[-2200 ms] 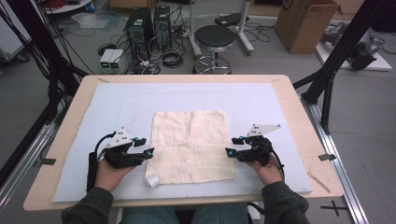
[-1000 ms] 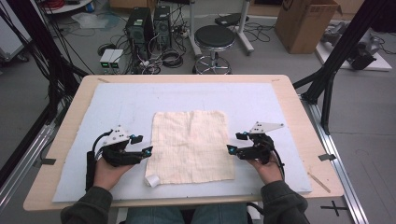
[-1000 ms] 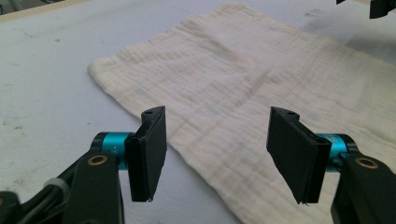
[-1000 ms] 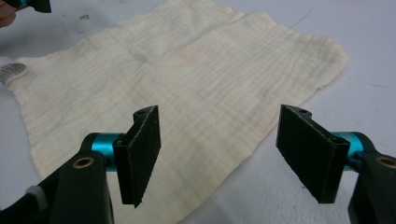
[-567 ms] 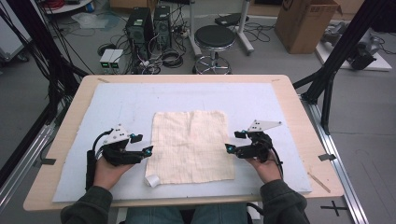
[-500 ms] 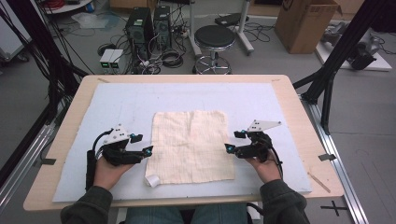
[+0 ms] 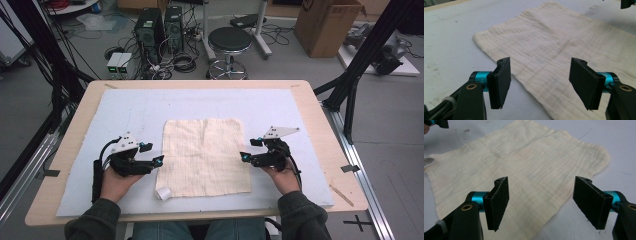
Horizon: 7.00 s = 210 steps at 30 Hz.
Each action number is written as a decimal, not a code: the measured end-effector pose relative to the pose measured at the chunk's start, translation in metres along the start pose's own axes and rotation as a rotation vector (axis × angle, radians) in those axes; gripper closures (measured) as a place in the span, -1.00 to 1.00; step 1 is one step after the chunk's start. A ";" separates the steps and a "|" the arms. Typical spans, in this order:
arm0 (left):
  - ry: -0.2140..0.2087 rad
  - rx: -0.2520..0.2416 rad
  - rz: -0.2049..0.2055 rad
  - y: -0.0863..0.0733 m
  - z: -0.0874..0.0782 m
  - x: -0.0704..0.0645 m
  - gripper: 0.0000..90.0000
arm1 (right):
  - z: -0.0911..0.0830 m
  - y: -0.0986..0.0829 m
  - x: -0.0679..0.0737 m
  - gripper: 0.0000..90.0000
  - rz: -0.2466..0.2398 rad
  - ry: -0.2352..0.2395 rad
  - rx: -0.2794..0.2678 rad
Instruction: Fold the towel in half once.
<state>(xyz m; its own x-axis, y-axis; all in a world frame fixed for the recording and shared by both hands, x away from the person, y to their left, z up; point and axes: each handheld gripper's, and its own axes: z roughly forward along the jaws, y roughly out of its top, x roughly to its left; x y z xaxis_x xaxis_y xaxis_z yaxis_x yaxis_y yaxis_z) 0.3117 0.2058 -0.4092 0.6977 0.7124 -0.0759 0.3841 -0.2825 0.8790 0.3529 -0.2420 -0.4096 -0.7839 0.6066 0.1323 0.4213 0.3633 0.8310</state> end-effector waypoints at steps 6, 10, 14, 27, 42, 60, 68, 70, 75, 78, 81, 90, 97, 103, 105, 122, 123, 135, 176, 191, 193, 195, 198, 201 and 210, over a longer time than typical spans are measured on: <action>0.009 0.019 -0.008 0.012 0.008 0.011 -0.11 | 0.006 0.014 -0.014 -0.35 0.010 -0.018 0.005; 0.033 0.030 -0.013 0.024 0.017 0.021 -0.06 | 0.012 0.030 -0.026 -0.24 0.006 -0.025 0.026; 0.035 0.021 -0.040 0.038 0.026 0.034 0.00 | 0.018 0.049 -0.036 -0.18 -0.001 -0.029 0.044; 0.128 0.075 -0.129 0.063 0.065 0.078 0.16 | 0.052 0.076 -0.078 0.24 0.065 -0.092 0.100; 0.195 0.160 -0.199 0.043 0.110 0.088 0.31 | 0.080 0.057 -0.100 0.39 0.181 -0.094 0.142; 0.205 0.198 -0.145 0.038 0.125 0.080 0.93 | 0.099 0.051 -0.099 0.89 0.199 -0.098 0.194; 0.180 0.137 -0.166 0.053 0.111 0.083 0.95 | 0.080 0.063 -0.100 0.90 0.169 -0.097 0.149; 0.185 0.118 -0.155 0.060 0.107 0.083 0.95 | 0.076 0.070 -0.099 0.90 0.149 -0.096 0.136; 0.187 0.070 -0.137 0.079 0.096 0.083 0.95 | 0.066 0.087 -0.096 0.90 0.123 -0.096 0.092; 0.187 0.044 -0.144 0.082 0.090 0.083 0.95 | 0.058 0.092 -0.097 0.90 0.127 -0.093 0.056; 0.176 0.060 -0.143 0.080 0.086 0.083 0.95 | 0.055 0.089 -0.098 0.90 0.146 -0.080 0.070; 0.153 0.051 -0.107 0.072 0.070 0.070 0.95 | 0.046 0.082 -0.086 0.90 0.118 -0.038 0.045; 0.128 0.015 -0.071 0.062 0.056 0.056 0.95 | 0.036 0.076 -0.073 0.90 0.106 0.008 0.020; 0.119 0.008 -0.045 0.056 0.045 0.048 0.95 | 0.029 0.073 -0.065 0.90 0.086 0.031 0.013; 0.113 0.005 -0.035 0.054 0.042 0.045 0.95 | 0.026 0.071 -0.064 0.90 0.088 0.037 0.019; 0.063 -0.008 0.023 0.029 0.015 0.020 0.95 | 0.008 0.059 -0.040 0.90 0.043 0.095 0.037; 0.059 -0.010 0.028 0.028 0.013 0.018 0.95 | 0.008 0.057 -0.039 0.90 0.040 0.094 0.033; 0.037 -0.006 0.060 0.018 0.004 0.003 0.95 | -0.003 0.035 -0.028 0.90 0.042 0.108 0.034; -0.103 0.019 0.072 -0.012 -0.020 -0.018 0.52 | -0.018 -0.002 0.002 0.52 0.001 0.155 0.055; -0.206 0.137 0.124 -0.025 -0.003 -0.029 0.58 | 0.006 -0.026 0.024 0.45 -0.066 0.269 0.154; -0.211 0.153 0.124 -0.029 -0.002 -0.029 0.58 | 0.005 -0.029 0.025 0.45 -0.062 0.279 0.171; -0.212 0.164 0.127 -0.033 -0.002 -0.030 0.54 | 0.004 -0.032 0.026 0.44 -0.078 0.285 0.181; -0.211 0.176 0.132 -0.037 -0.002 -0.032 0.48 | 0.003 -0.037 0.026 0.44 -0.090 0.283 0.201; -0.225 0.186 0.133 -0.039 -0.002 -0.034 0.48 | 0.001 -0.041 0.026 0.44 -0.103 0.279 0.211; -0.245 0.198 0.147 -0.042 0.000 -0.036 0.63 | 0.001 -0.043 0.026 0.56 -0.112 0.264 0.210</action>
<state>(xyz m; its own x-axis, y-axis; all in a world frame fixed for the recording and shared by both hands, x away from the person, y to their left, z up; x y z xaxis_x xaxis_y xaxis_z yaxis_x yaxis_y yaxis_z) 0.2701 0.1919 -0.4438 0.8692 0.4866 -0.0872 0.3622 -0.5067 0.7824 0.3149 -0.2410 -0.4429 -0.9100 0.3608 0.2045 0.3889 0.5712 0.7228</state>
